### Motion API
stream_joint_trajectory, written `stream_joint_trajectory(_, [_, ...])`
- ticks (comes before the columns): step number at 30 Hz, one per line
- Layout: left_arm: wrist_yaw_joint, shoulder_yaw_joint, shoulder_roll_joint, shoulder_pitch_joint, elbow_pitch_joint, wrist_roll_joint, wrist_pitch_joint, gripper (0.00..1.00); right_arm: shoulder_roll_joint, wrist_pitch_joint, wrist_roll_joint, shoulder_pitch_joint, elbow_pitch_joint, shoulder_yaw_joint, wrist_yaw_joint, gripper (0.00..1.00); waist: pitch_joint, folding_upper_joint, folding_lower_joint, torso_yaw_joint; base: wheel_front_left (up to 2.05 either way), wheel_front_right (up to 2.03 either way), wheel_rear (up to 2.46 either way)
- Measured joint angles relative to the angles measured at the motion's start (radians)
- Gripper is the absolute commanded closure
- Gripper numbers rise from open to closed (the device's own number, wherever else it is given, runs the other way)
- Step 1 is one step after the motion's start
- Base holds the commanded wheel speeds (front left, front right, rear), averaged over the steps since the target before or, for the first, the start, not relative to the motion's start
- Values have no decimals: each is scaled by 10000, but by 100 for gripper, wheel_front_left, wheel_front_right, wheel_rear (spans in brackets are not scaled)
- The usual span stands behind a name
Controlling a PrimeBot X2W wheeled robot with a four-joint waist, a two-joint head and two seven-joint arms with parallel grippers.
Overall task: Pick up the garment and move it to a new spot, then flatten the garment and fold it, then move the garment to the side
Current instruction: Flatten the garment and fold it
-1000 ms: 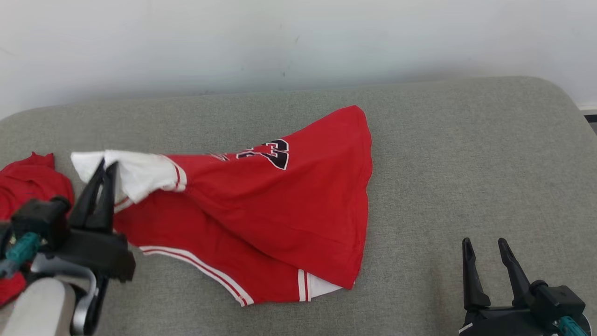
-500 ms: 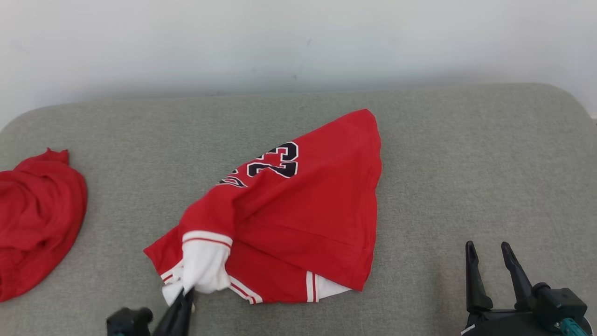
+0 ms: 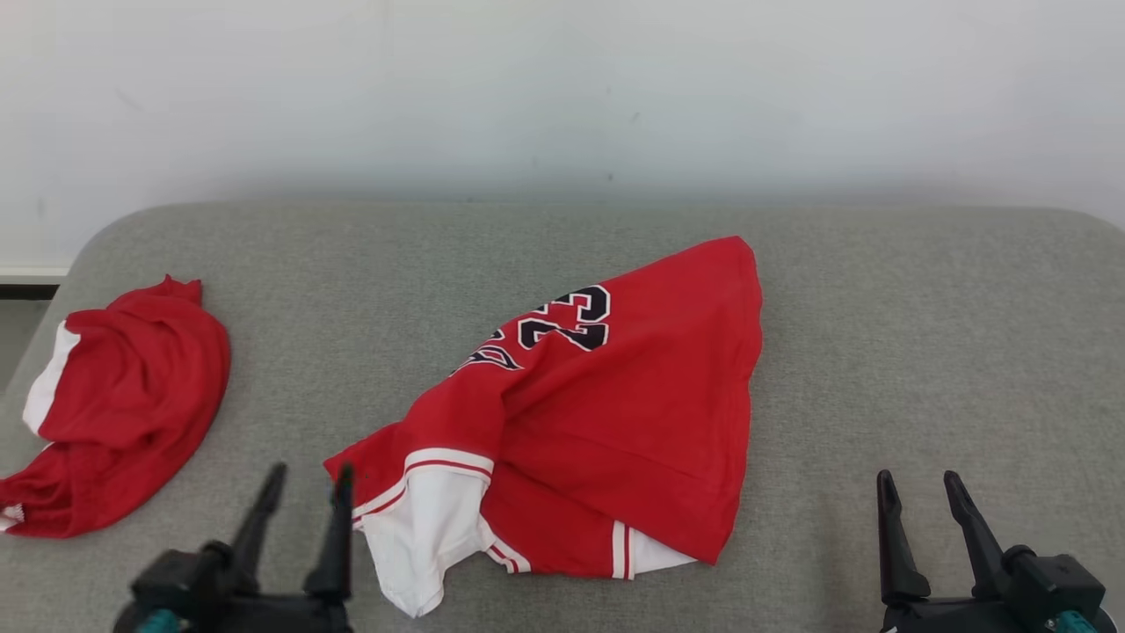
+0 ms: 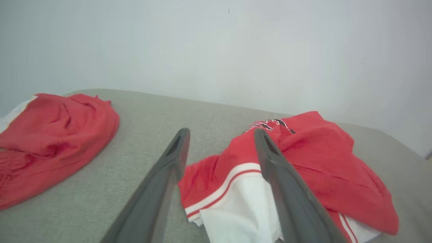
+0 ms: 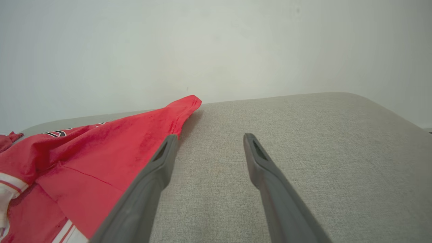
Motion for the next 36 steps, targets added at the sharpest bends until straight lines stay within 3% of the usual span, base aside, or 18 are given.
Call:
stream_joint_trajectory(6, [221,1312,-244,306,-1041,1035,-6,0,-100,104,148,-31,27,374,0,0,94,0,1,132,0,0,0])
stream_joint_trajectory(13, [-105,2447,-665,664,-849,1582,-6,0,-221,516,453,-423,617,1789,0,0,290,0,0,170,0,0,0])
stream_joint_trajectory(24, [-485,2663,-1264,597,-763,2115,-6,0,-401,598,1110,-1702,2558,3124,0,0,424,0,1,656,0,0,0])
stream_joint_trajectory(33, [-771,2738,-1438,416,-560,2318,-6,0,-571,165,1779,-2500,4284,3423,0,0,579,0,0,1292,0,0,0])
stream_joint_trajectory(34, [-786,2761,-1446,396,-523,2336,-6,0,-566,123,1814,-2565,4408,3471,2,58,597,0,0,1352,0,0,0])
stream_joint_trajectory(35, [-802,2778,-1450,374,-491,2360,-6,0,-562,69,1858,-2626,4506,3505,2,100,614,0,1,1408,0,0,0])
stream_joint_trajectory(36, [-809,2792,-1455,361,-472,2376,-6,0,-558,19,1875,-2688,4571,3528,0,100,629,1,1,1456,0,0,0])
